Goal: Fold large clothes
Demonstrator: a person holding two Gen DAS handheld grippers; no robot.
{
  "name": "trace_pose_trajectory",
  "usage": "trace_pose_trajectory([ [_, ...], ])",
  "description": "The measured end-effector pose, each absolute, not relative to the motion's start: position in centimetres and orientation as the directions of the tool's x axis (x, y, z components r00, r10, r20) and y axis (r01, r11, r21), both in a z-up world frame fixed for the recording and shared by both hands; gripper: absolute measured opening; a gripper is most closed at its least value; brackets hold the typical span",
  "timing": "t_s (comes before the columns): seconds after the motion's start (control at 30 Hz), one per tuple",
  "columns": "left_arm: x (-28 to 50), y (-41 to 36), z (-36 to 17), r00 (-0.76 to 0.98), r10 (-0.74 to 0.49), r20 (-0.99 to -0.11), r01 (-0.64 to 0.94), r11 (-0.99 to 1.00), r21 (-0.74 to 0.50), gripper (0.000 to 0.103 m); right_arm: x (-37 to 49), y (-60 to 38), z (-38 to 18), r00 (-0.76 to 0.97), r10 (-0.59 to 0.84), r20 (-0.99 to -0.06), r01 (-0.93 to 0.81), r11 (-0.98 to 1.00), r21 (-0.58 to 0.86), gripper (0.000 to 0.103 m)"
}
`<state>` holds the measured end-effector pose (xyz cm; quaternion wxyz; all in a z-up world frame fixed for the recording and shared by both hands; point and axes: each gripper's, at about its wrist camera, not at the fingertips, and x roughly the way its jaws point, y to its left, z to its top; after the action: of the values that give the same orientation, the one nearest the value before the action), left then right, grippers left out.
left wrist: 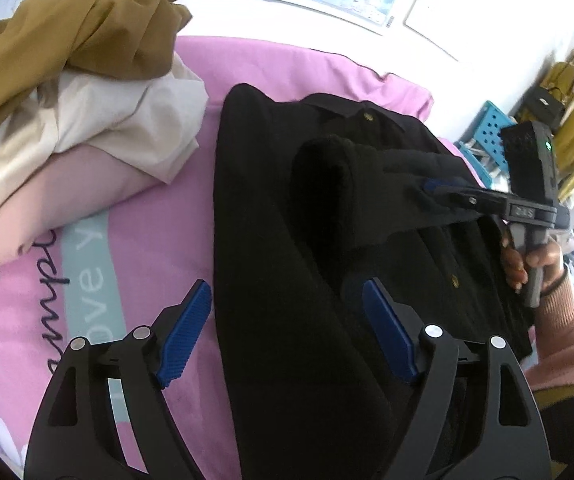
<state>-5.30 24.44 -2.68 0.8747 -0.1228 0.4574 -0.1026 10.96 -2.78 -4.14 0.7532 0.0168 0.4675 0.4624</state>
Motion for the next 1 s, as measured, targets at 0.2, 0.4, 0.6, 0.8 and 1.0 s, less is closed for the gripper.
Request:
trace_pose_trajectory([
  [0.2,-7.7,22.8,-1.7,0.552,-0.328,-0.766,0.151,0.943,-0.296,0.085,9.5,1.4,-3.8,0.063,0.733,-0.677,-0.743,0.487,0.459,0.052],
  [0.4,-10.0,21.4,-2.7,0.503,-0.292,-0.814,0.16,0.956,-0.244,0.092,8.6,5.0,-4.7,0.015,0.72,-0.694,-0.769,0.452,0.452,0.052],
  [0.6,-11.6,23.6,-4.3,0.451,-0.259,-0.854,0.036,0.961,-0.273,0.03,8.3,5.6,-5.4,0.005,0.715,-0.699,-0.755,0.462,0.467,0.054],
  [0.8,-12.0,27.6,-1.5,0.531,-0.195,-0.824,-0.091,0.954,-0.285,0.015,8.2,4.9,-4.8,0.021,0.731,-0.682,-0.741,0.47,0.48,0.054],
  [1.0,-11.8,32.8,0.1,0.556,-0.028,-0.831,-0.285,0.932,-0.222,0.017,8.6,5.4,-4.3,0.037,0.738,-0.674,-0.738,0.475,0.479,0.054],
])
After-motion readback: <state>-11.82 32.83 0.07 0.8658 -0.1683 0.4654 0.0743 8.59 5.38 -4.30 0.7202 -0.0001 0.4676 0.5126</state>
